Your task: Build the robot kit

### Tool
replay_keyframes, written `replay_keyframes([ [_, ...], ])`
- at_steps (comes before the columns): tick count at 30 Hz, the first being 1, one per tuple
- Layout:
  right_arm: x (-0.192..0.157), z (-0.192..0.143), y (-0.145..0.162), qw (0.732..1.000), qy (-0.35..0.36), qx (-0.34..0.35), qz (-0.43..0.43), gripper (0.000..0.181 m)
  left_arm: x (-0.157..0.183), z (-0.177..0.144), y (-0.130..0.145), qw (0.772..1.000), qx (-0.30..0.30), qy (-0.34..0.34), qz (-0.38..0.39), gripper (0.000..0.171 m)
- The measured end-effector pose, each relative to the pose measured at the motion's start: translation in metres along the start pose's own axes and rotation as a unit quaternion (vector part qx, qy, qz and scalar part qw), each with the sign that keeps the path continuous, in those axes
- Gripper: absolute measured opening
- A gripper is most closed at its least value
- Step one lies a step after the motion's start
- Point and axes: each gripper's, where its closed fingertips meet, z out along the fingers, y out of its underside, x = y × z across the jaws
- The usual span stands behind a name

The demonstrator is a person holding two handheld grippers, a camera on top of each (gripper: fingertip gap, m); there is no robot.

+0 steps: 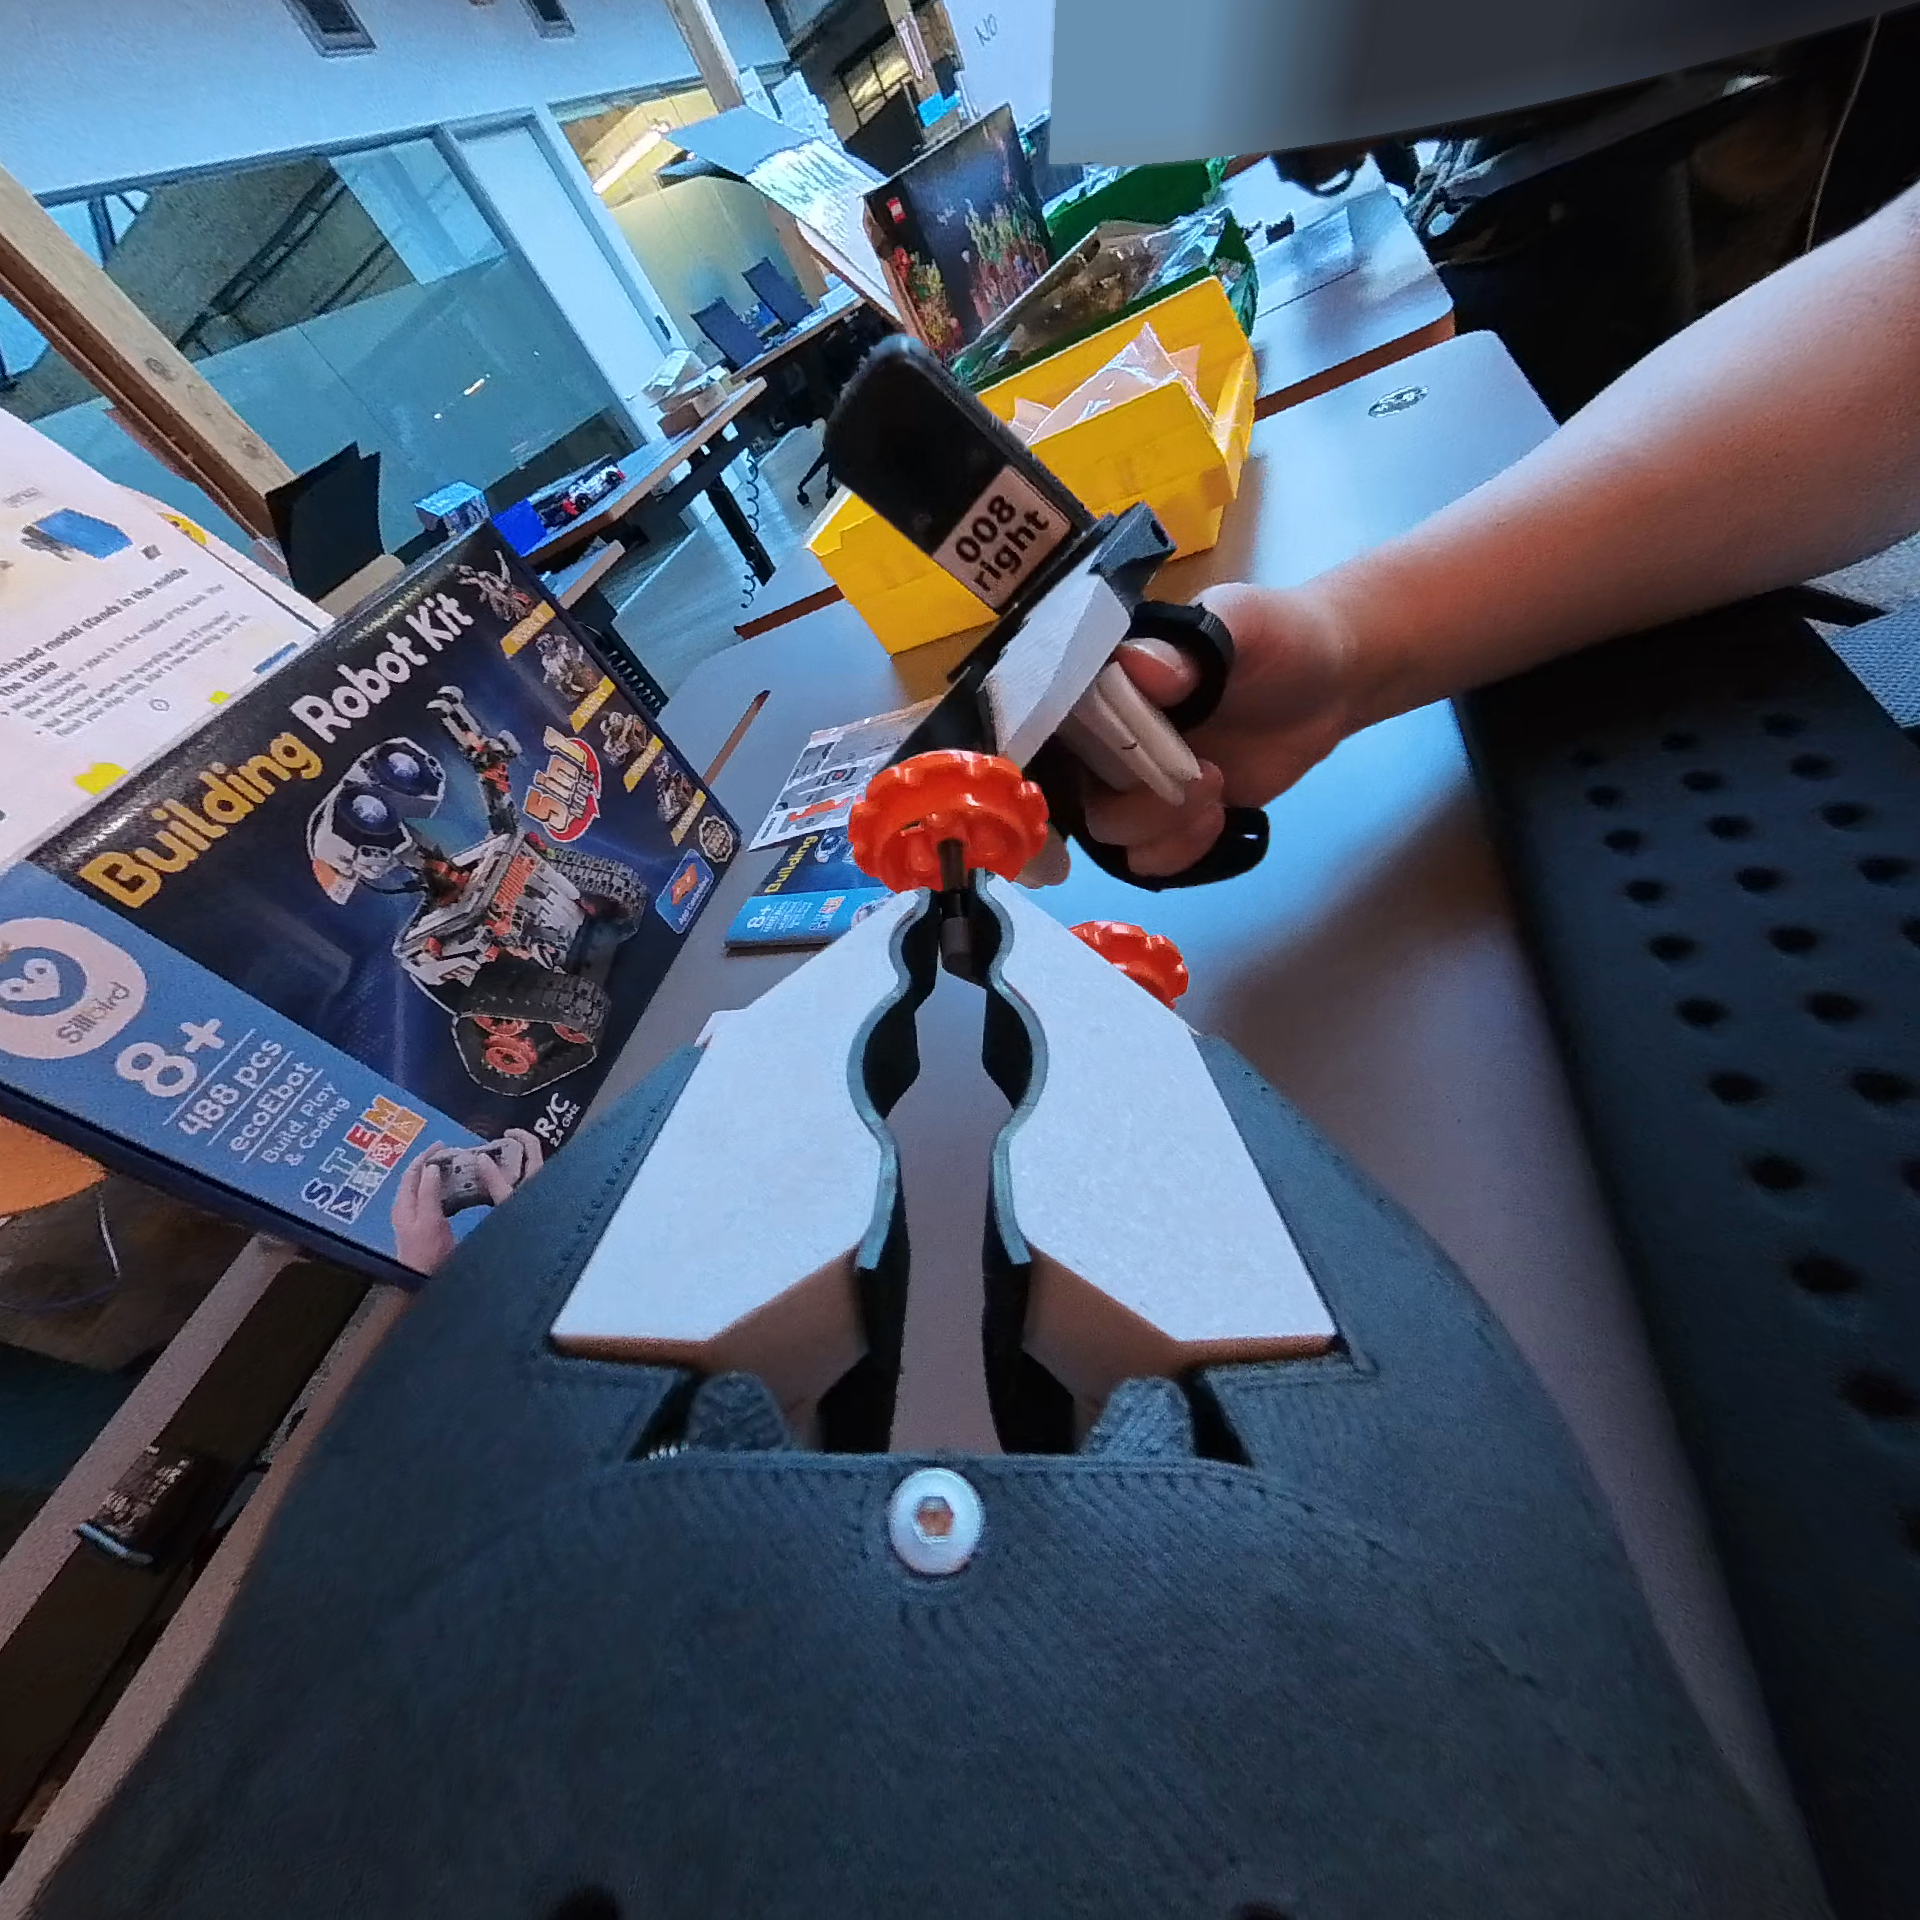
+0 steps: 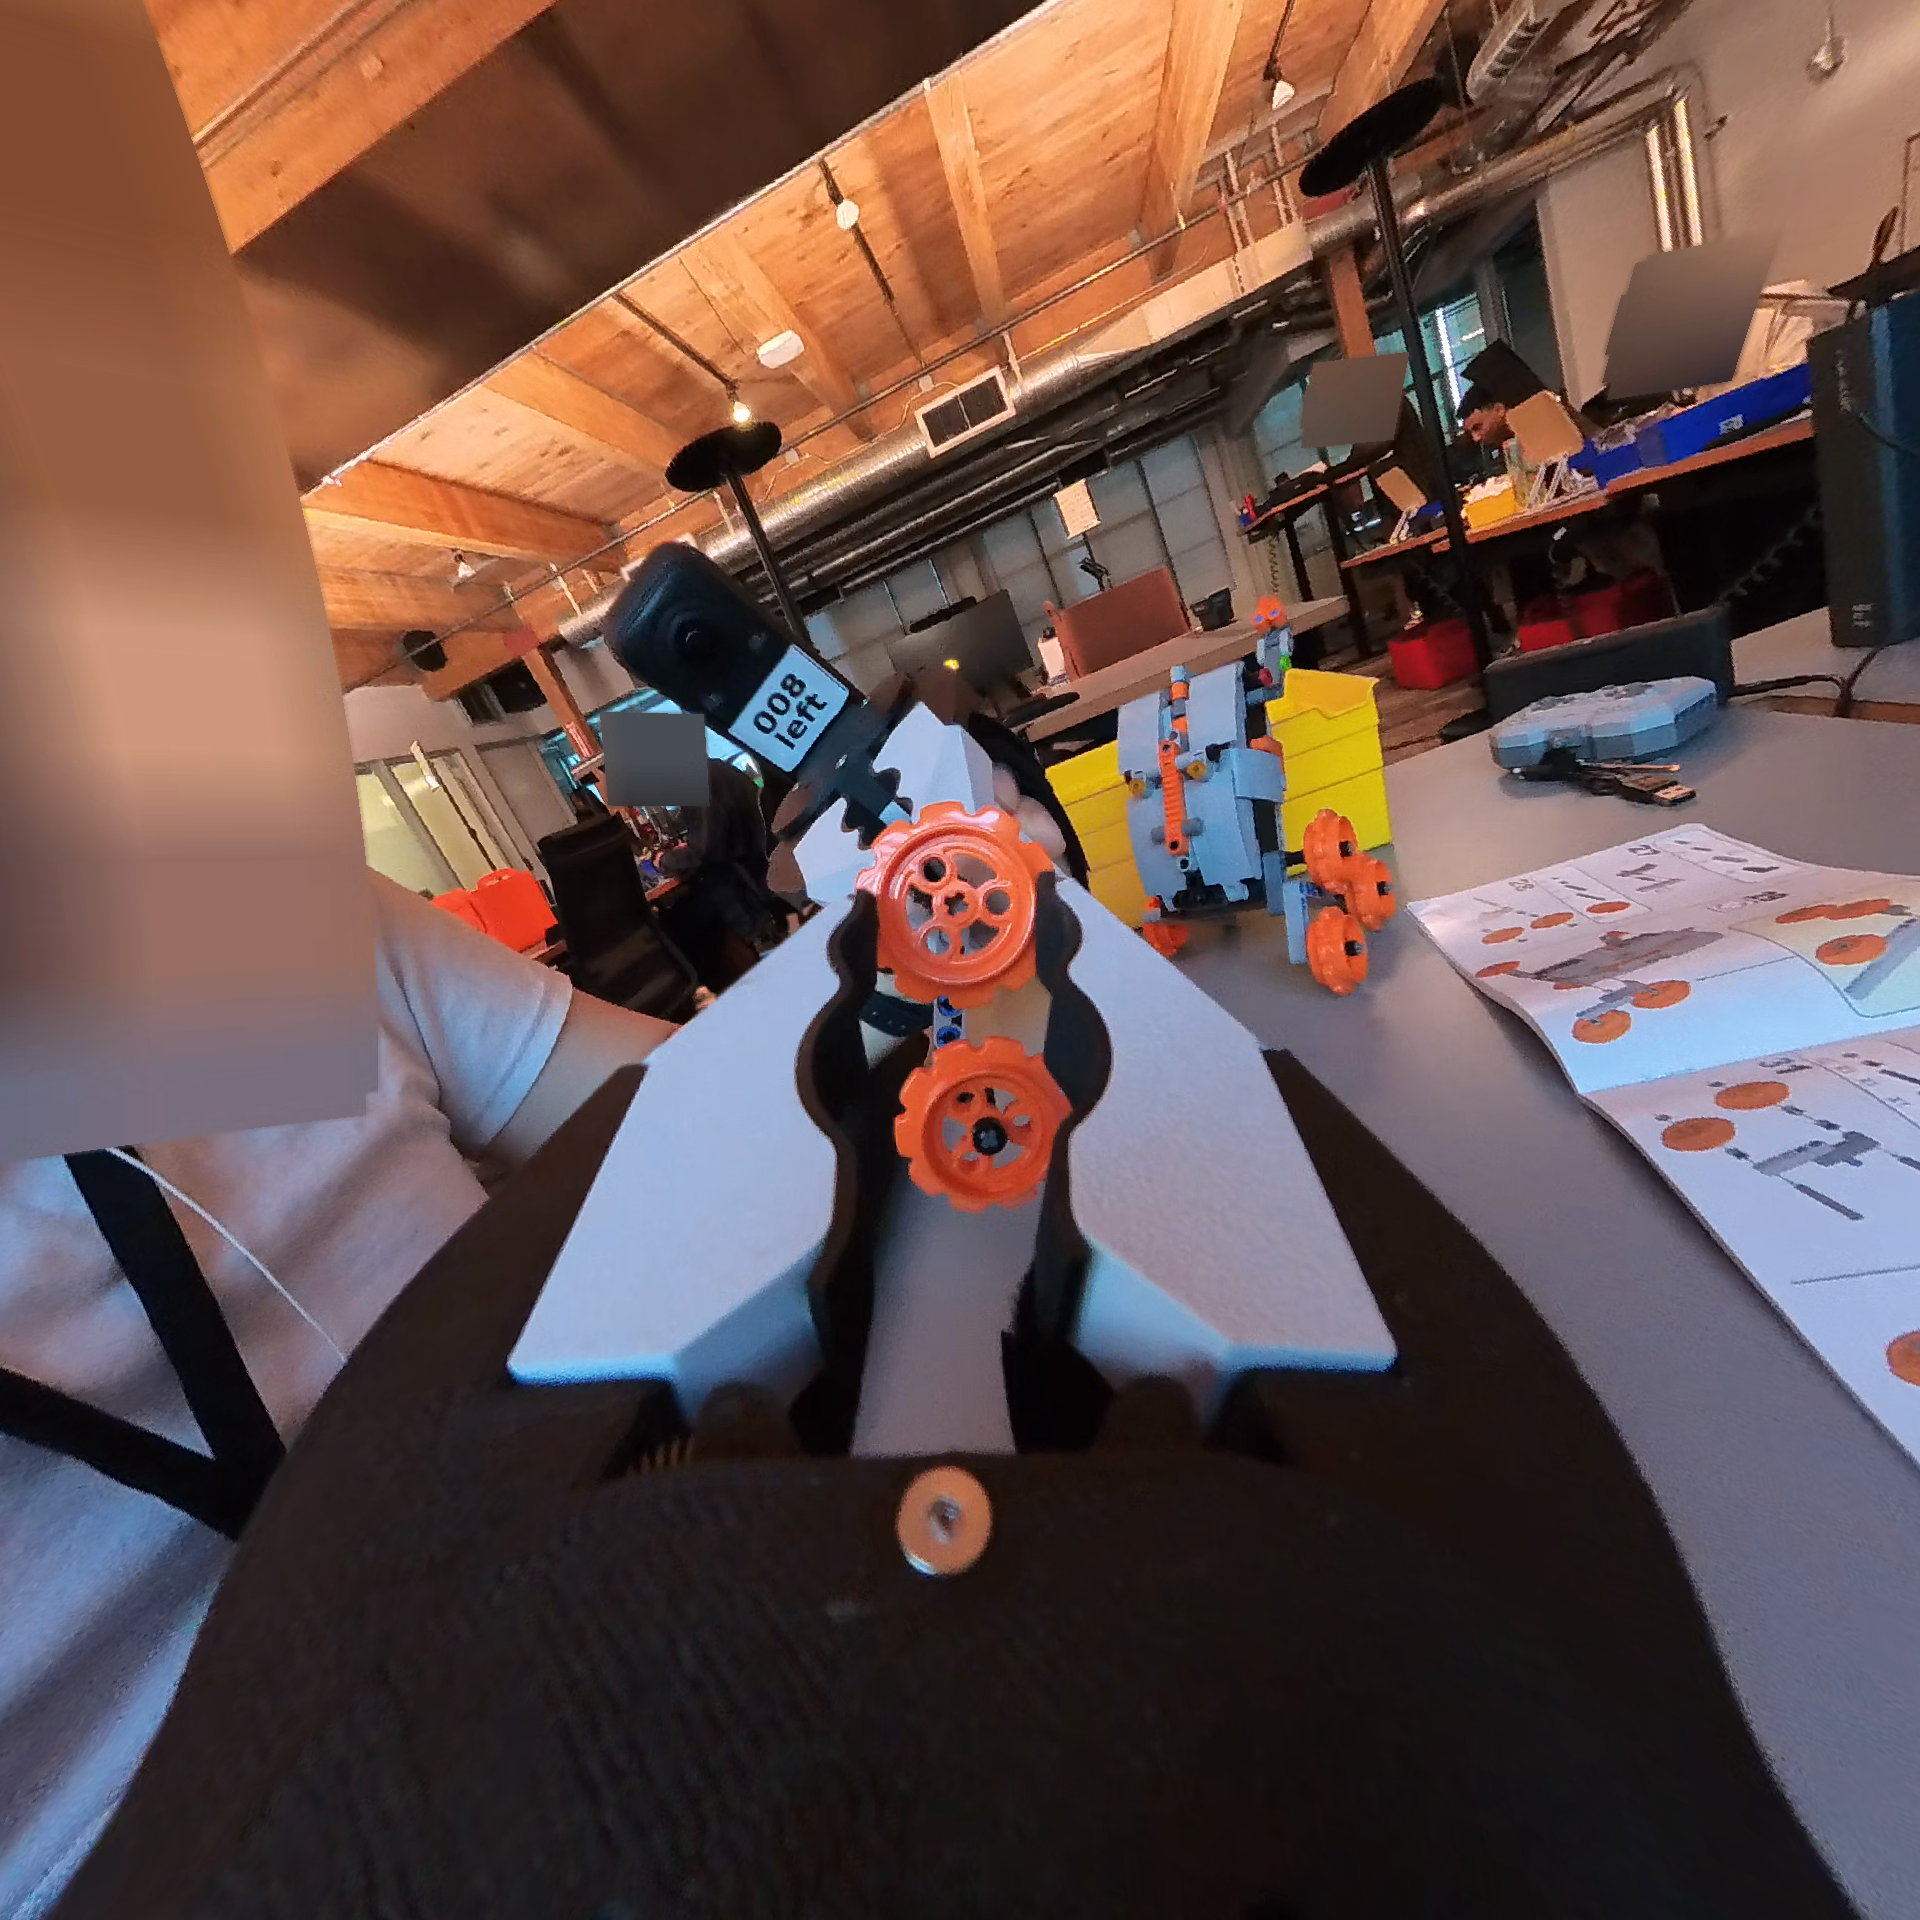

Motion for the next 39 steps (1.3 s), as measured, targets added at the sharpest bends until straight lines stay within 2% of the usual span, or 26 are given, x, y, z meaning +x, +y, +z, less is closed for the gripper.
replay_keyframes([
  [11,0.004,-0.001,0.001,0.999,0.025,-0.022,-0.042,0.030,-0.001,0.001,0.004,1.000,-0.006,0.002,-0.008,0.003],
  [27,0.005,-0.003,0.004,0.999,0.021,-0.038,-0.028,0.030,0.002,0.004,0.007,1.000,-0.008,0.017,-0.018,0.004],
  [30,0.003,-0.009,-0.004,0.999,0.023,-0.034,-0.033,0.029,0.002,0.004,0.011,1.000,-0.022,0.016,-0.011,0.004],
  [32,0.011,-0.020,-0.008,0.995,0.058,-0.067,-0.049,0.029,0.002,0.004,0.013,0.999,-0.027,0.015,-0.007,0.004],
  [33,0.022,-0.032,-0.004,0.985,0.102,-0.116,-0.073,0.029,0.002,0.004,0.013,0.999,-0.028,0.015,-0.007,0.003],
  [34,0.036,-0.047,0.006,0.964,0.156,-0.186,-0.105,0.030,0.002,0.004,0.013,0.999,-0.029,0.015,-0.004,0.003],
  [36,0.067,-0.088,0.027,0.886,0.270,-0.331,-0.181,0.030,0.003,0.004,0.014,0.999,-0.035,0.015,0.003,0.003],
  [37,0.075,-0.106,0.039,0.845,0.300,-0.394,-0.201,0.030,0.004,0.004,0.015,0.999,-0.037,0.016,0.006,0.004],
  [38,0.079,-0.118,0.050,0.818,0.313,-0.437,-0.205,0.030,0.004,0.004,0.015,0.999,-0.038,0.017,0.006,0.004],
  [39,0.081,-0.124,0.060,0.803,0.317,-0.466,-0.195,0.030,0.005,0.005,0.015,0.999,-0.038,0.019,0.005,0.004],
])
